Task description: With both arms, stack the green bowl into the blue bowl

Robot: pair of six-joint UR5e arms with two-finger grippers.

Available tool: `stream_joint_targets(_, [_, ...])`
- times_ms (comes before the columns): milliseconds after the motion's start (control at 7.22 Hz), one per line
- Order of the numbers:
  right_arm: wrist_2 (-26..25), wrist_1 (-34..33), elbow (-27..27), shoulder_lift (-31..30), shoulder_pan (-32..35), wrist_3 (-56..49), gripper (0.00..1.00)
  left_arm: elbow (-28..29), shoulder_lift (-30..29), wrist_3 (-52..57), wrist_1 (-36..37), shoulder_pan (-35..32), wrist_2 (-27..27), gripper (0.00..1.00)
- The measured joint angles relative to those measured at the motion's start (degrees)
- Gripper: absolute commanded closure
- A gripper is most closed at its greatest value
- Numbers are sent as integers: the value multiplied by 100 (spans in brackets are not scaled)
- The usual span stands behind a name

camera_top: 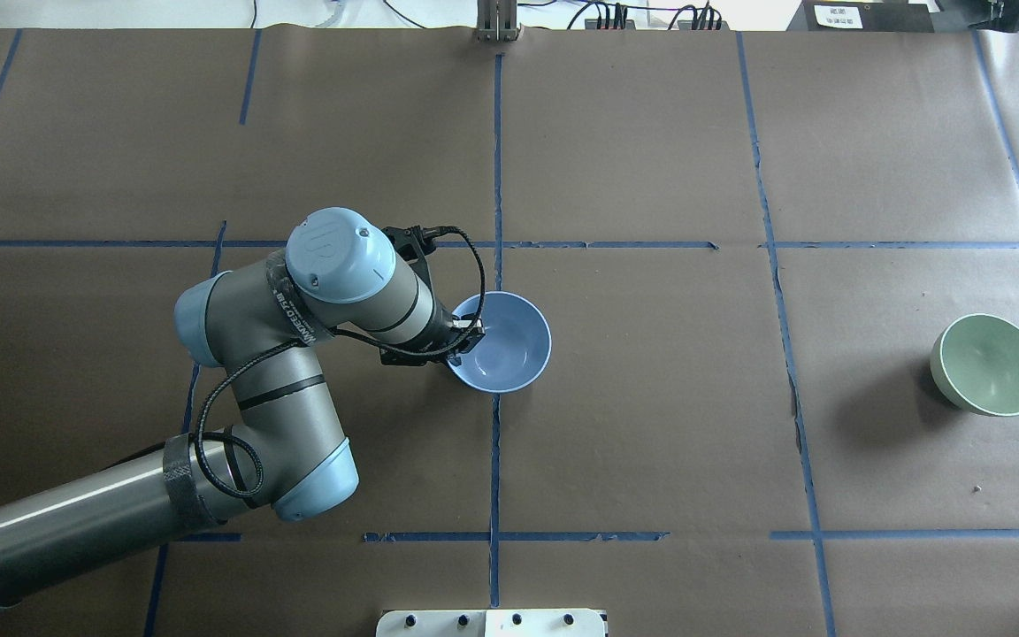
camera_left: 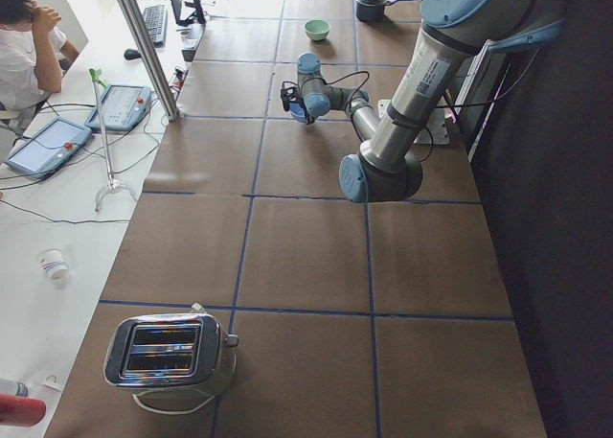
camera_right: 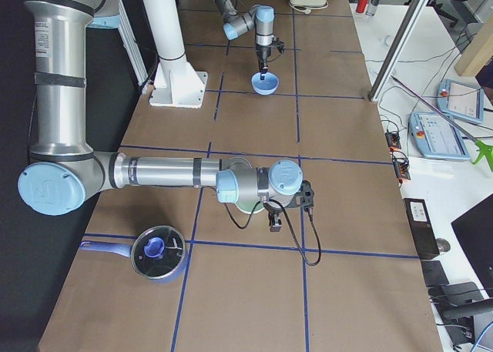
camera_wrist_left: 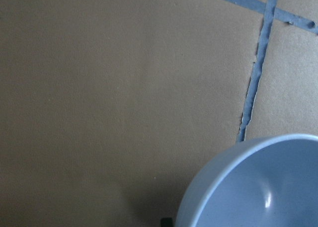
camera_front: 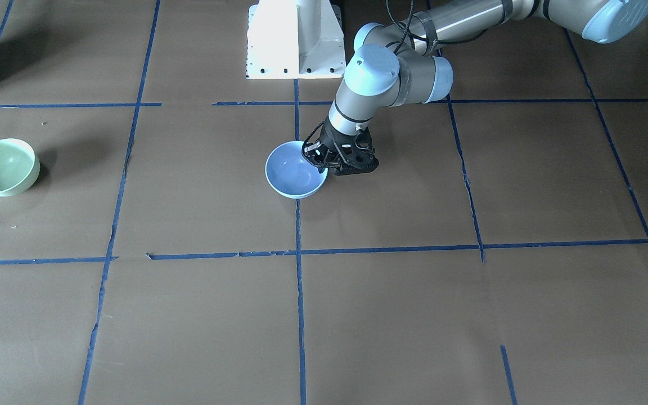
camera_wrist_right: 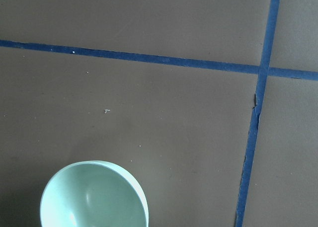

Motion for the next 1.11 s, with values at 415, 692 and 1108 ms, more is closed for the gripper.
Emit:
stream_joint_targets(415, [0,1,1,0,-17,-3,0,26,-13,-5,-53,27,5,81])
stream_joint_targets(692, [0,7,1,0,-21,-9,0,32,-12,-5,-135,53,5,28])
stream_joint_targets(1108, [-12,10,-1,-6,-112,10,0,-77,48,-6,-274,27,63,0])
